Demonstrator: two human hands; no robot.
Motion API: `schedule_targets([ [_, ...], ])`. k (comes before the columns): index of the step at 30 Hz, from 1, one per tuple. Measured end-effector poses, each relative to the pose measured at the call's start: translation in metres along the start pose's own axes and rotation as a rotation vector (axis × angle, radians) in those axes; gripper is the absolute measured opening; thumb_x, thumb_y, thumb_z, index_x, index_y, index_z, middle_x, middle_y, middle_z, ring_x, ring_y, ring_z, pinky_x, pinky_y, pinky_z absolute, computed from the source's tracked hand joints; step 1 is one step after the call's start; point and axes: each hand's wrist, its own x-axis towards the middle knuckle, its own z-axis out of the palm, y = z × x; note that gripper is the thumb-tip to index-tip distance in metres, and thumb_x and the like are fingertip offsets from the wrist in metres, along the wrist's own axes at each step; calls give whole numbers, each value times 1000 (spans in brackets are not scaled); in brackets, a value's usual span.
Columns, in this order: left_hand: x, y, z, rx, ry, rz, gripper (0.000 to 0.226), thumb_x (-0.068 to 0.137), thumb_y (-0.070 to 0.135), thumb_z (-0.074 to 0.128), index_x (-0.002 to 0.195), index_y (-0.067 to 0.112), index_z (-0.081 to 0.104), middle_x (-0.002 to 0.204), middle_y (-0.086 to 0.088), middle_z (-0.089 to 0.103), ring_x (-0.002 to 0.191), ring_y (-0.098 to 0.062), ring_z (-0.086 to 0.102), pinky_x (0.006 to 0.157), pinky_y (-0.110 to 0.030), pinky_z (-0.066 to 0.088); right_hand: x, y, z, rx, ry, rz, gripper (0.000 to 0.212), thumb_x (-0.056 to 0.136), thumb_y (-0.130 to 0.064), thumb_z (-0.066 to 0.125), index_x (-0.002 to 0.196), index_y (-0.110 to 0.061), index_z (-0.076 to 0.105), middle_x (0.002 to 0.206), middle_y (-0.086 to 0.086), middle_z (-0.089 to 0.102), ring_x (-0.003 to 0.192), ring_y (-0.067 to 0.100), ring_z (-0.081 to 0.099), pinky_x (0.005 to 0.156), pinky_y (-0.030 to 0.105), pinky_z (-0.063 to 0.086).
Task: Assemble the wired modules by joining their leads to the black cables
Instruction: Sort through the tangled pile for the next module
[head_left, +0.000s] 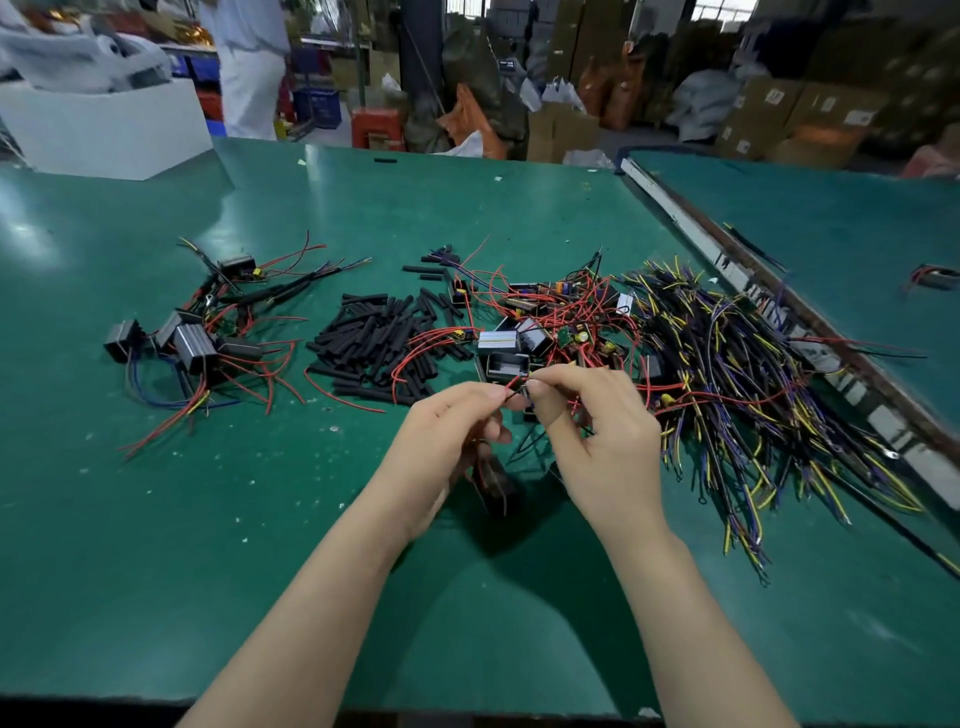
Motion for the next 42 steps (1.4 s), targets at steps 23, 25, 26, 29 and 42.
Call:
schedule_targets([
  [23,-1,8,-18,-758,-239,175,20,68,25,83,87,24,75,121,4,67,125,-24,54,108,-42,36,30,2,-35,1618,330,994,48,76,-32,62,119,-26,43,95,-3,72,88,11,72,68,26,58],
  [25,0,8,-20,-802,-218,168,22,67,24,83,87,26,74,113,8,70,121,-22,57,106,-42,39,30,1,-33,1640,321,1023,34,77,-30,61,110,-22,54,87,-3,74,84,10,72,65,26,58],
  [26,0,8,-21,-841,-196,159,23,66,23,84,87,27,74,109,9,71,117,-21,60,104,-43,41,30,2,-32,1646,306,1030,26,78,-29,61,102,-19,58,85,-4,74,82,10,72,64,25,58],
  [29,0,12,-24,-946,-107,126,18,65,21,78,83,27,75,95,9,73,103,-16,67,92,-41,52,28,-1,-28,1576,206,1002,16,80,-27,59,93,-17,58,81,-3,72,76,10,71,64,25,58],
  [42,9,9,-22,-759,144,-194,12,71,17,66,66,12,76,76,4,73,58,-1,66,48,-14,51,16,-4,-7,1094,-140,1009,5,83,-17,64,80,-13,64,69,2,68,59,11,67,48,16,50],
])
